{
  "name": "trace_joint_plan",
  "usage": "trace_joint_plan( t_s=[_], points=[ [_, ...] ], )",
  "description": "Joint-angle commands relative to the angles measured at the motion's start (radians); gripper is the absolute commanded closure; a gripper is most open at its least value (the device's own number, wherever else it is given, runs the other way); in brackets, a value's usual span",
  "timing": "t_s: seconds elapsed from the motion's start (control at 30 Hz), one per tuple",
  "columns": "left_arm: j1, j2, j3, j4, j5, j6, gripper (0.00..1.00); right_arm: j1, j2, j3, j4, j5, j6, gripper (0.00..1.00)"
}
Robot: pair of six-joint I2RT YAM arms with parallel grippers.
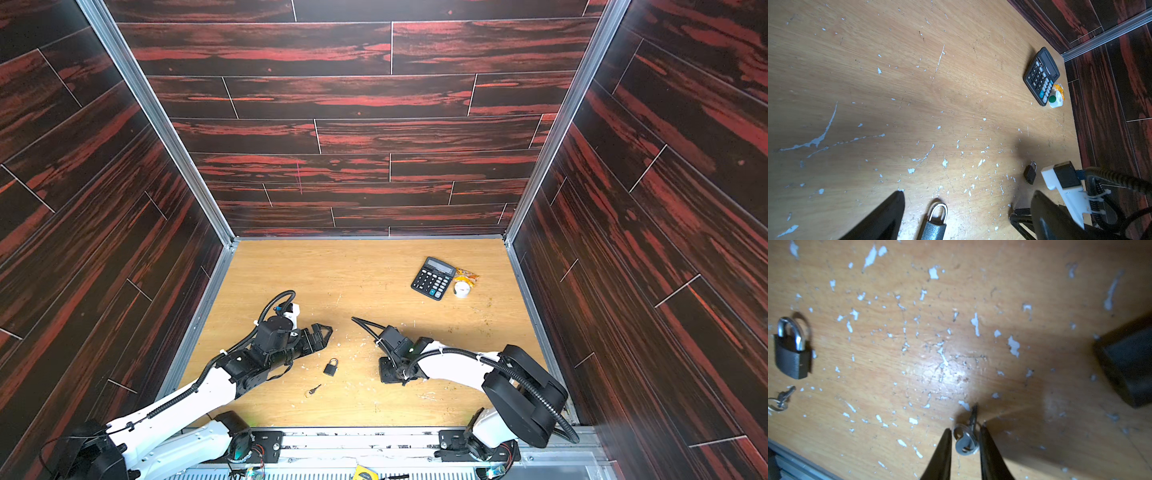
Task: Unlock with the key
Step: 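Lower the right gripper and close it on the silver key's ring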
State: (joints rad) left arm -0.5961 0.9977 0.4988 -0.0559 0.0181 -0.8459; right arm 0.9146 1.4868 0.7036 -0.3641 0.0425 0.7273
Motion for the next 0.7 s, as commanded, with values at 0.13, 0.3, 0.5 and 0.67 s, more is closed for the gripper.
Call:
trace_joint_plan(
  t_s=[0.13,0.3,0.5,0.67],
  points=[
    [-0.005,0.013,0.022,0.009,-0.004,-0.007,0.03,0.004,0.041,-0.004,-0.029,-0.013,-0.022,0.81],
    [-0.004,0.016,0.024,0.008,-0.006,-0.006,0.03,0.005,0.046,-0.002,-0.024,-0.013,-0.025,0.88],
    [-0.004,0.018,0.024,0.009,-0.009,-0.008,0.03,0.004,0.043,-0.005,-0.022,-0.012,-0.027,0.94],
    [-0.004,0.019,0.026,0.011,-0.006,-0.008,0.03,0.004,0.038,-0.003,-0.016,-0.015,-0.032,0.97]
  ],
)
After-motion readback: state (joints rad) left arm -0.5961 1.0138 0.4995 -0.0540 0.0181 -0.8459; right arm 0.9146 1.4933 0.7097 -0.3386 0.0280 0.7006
